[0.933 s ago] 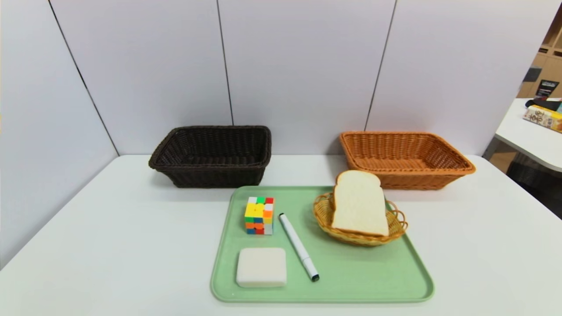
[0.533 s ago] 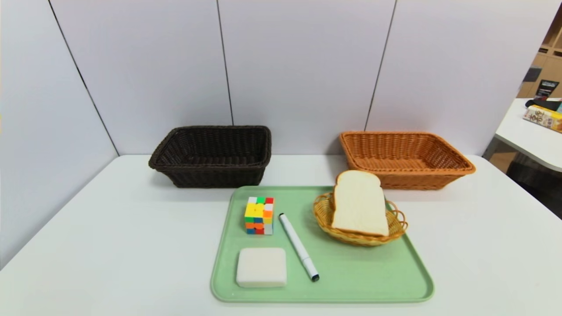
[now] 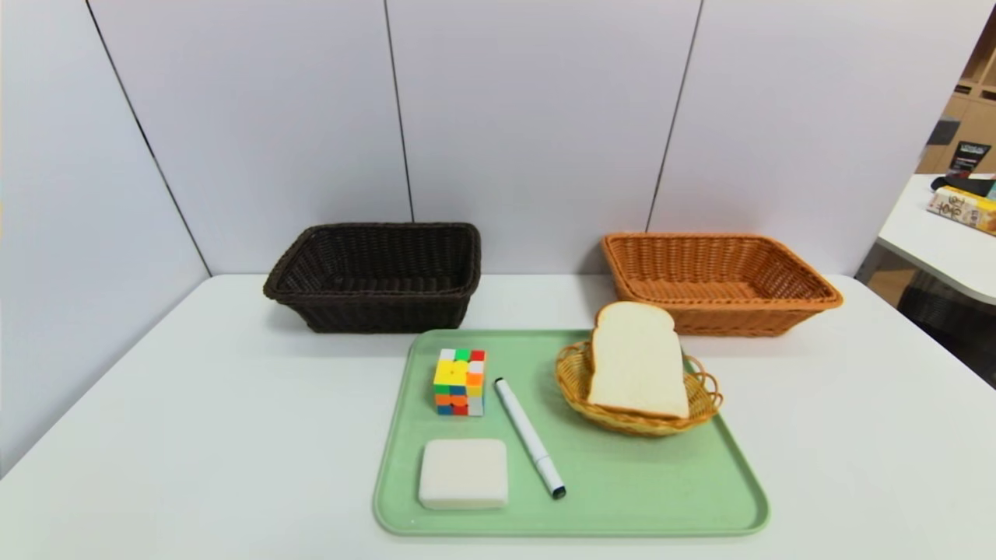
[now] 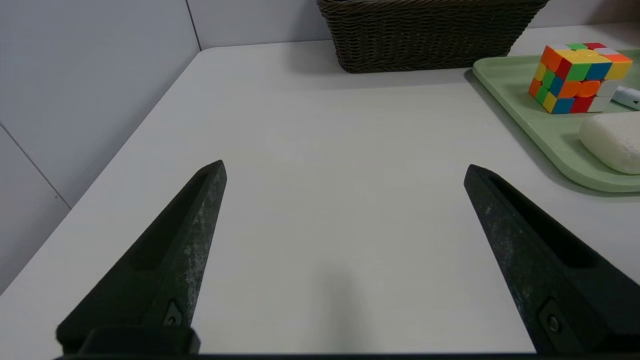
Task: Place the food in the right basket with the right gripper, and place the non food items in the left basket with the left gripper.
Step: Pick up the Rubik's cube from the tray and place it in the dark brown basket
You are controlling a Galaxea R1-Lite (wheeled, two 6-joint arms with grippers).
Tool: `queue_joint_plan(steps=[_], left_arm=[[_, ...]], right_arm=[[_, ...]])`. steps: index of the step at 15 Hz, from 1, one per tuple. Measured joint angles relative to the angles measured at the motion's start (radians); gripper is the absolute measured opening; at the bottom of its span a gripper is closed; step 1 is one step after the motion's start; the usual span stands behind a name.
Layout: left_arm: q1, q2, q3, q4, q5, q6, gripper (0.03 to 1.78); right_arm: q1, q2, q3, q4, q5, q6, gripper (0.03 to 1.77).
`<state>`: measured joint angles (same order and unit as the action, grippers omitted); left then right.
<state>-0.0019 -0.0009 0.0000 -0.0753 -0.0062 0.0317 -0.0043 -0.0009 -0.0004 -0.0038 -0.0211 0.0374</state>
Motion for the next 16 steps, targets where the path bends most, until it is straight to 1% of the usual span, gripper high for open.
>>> queue_joint_plan(steps=[4,5,6,9,11,16], left_arm=[[0.000,0.000,-0.006,0.011,-0.006,0.001,1.69],[-0.001,0.004,-0.039,0.028,-0.012,0.000,1.69],[-0.001,0.013,-0.077,0.066,-0.016,-0.003,1.69],[-0.001,0.083,-0.215,0.186,-0.016,-0.043,1.69],[-0.001,0.161,-0.317,0.265,-0.018,-0.053,1.69],[-0.002,0.428,-0.581,0.447,-0.022,-0.057,1.69]], right_arm=[[0.001,0.000,0.000,0.000,-0.001,0.000,1.70],[0.000,0.000,-0.004,0.001,-0.001,-0.001,1.70],[0.000,0.000,-0.021,0.006,0.000,0.002,1.70],[0.000,0.024,-0.149,0.084,0.007,0.020,1.70],[0.001,0.086,-0.259,0.157,0.008,0.023,1.70],[0.001,0.352,-0.496,0.308,0.017,0.023,1.70]])
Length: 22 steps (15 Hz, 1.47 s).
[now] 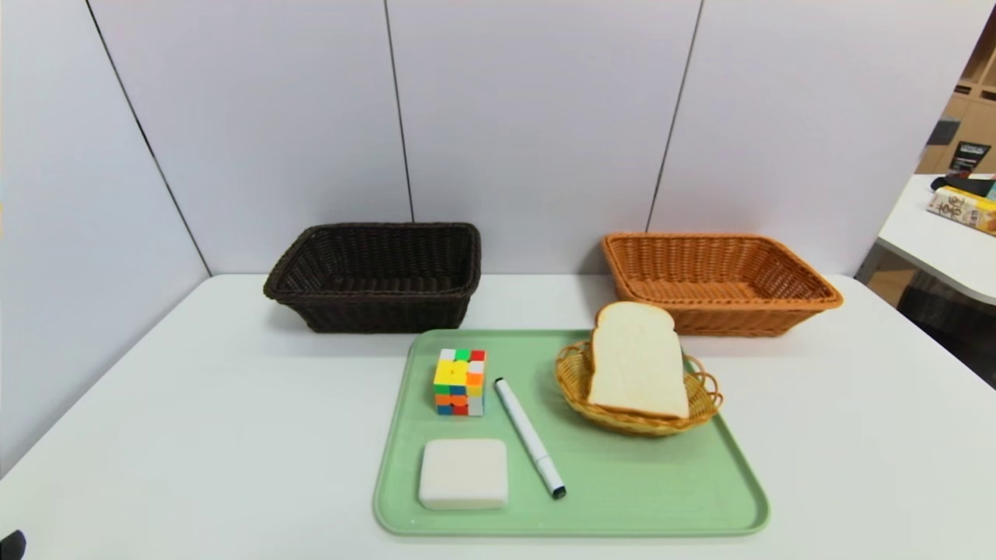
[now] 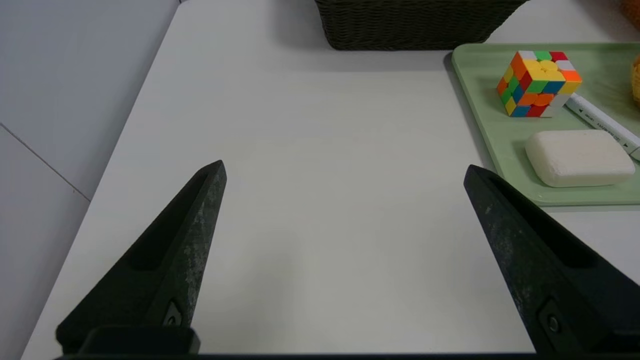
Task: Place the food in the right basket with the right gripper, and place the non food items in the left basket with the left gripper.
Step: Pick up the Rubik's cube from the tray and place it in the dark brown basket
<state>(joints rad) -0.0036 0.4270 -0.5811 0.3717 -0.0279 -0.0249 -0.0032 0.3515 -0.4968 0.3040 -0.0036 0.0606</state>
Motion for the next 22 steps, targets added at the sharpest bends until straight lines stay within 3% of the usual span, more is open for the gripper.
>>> queue_joint_plan(steps=[3,5,8,16,19,22], left_arm=[[0.000,0.174,-0.129,0.088,-0.016,-0.006,1.69],[0.000,0.270,-0.183,0.106,-0.056,-0.009,1.69],[0.000,0.380,-0.244,0.114,-0.069,-0.021,1.69],[-0.010,0.639,-0.435,0.135,-0.149,-0.034,1.69],[-0.087,0.722,-0.485,0.139,-0.167,-0.044,1.69],[-0.219,0.804,-0.560,0.196,-0.164,-0.091,1.69]], right_arm=[[0.000,0.177,-0.128,0.107,0.000,-0.004,1.70],[0.000,0.282,-0.189,0.143,0.000,-0.006,1.70],[0.000,0.410,-0.270,0.159,0.002,-0.007,1.70],[0.017,0.581,-0.400,0.253,0.007,-0.003,1.70],[0.022,0.643,-0.458,0.294,0.008,-0.006,1.70],[0.067,0.722,-0.523,0.329,0.019,-0.006,1.70]])
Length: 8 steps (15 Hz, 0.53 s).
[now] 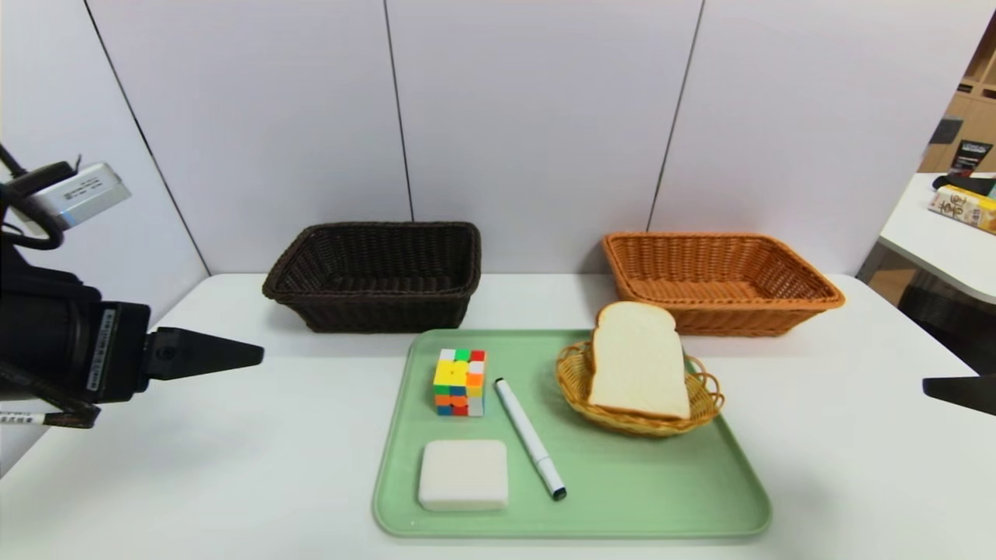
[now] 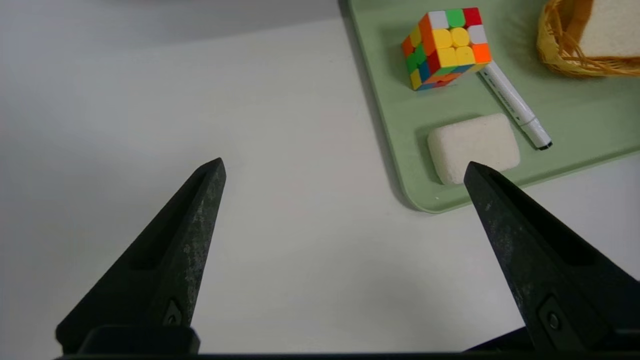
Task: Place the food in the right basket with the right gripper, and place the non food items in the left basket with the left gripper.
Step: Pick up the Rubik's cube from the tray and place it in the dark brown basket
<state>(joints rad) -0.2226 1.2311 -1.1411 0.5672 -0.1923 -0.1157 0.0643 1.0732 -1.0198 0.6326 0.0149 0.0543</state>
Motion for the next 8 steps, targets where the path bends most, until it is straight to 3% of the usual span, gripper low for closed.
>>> queue_joint_plan(steps=[3,7,8], left_arm=[[-0.133,0.102,-0.116,0.037,0.036,-0.128,1.69],[-0.238,0.204,-0.186,0.021,0.061,-0.143,1.69],[-0.254,0.227,-0.201,0.019,0.062,-0.144,1.69]], right_arm=[[0.047,0.061,-0.033,-0.027,0.044,0.003,1.70],[0.087,0.095,-0.040,-0.101,0.158,0.001,1.70],[0.107,0.102,-0.040,-0.116,0.166,0.002,1.70]])
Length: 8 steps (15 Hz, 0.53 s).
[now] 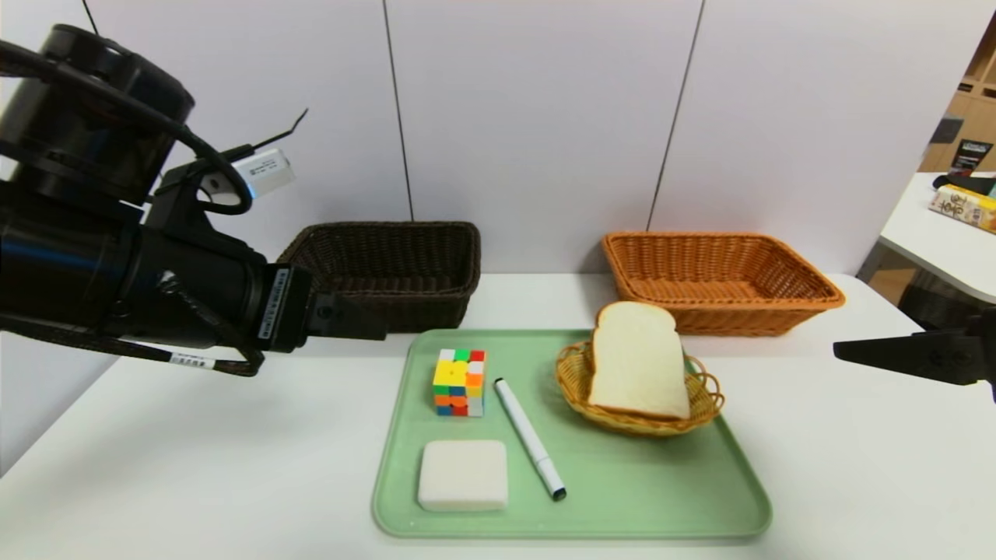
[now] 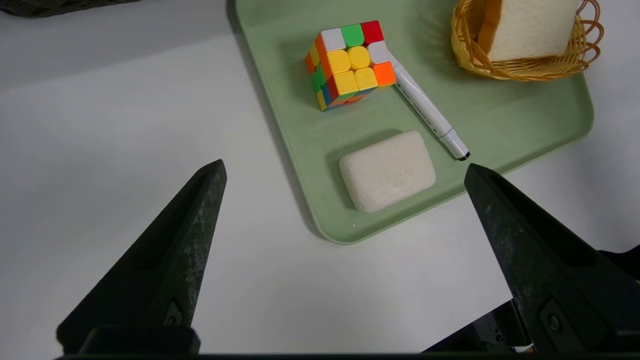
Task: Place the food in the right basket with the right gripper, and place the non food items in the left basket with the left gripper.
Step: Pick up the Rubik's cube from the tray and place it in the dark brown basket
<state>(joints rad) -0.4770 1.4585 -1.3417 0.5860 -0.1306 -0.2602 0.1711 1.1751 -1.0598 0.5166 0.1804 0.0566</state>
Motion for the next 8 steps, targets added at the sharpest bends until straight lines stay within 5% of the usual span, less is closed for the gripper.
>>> queue_joint_plan(steps=[4,8], left_arm=[[-0.079,0.110,-0.072,-0.003,0.034,-0.051,1.69],[-0.200,0.238,-0.178,0.017,0.153,-0.210,1.69]], right_arm=[[0.033,0.030,-0.002,-0.030,-0.001,0.004,1.70],[0.037,0.048,0.010,-0.031,-0.001,0.008,1.70]])
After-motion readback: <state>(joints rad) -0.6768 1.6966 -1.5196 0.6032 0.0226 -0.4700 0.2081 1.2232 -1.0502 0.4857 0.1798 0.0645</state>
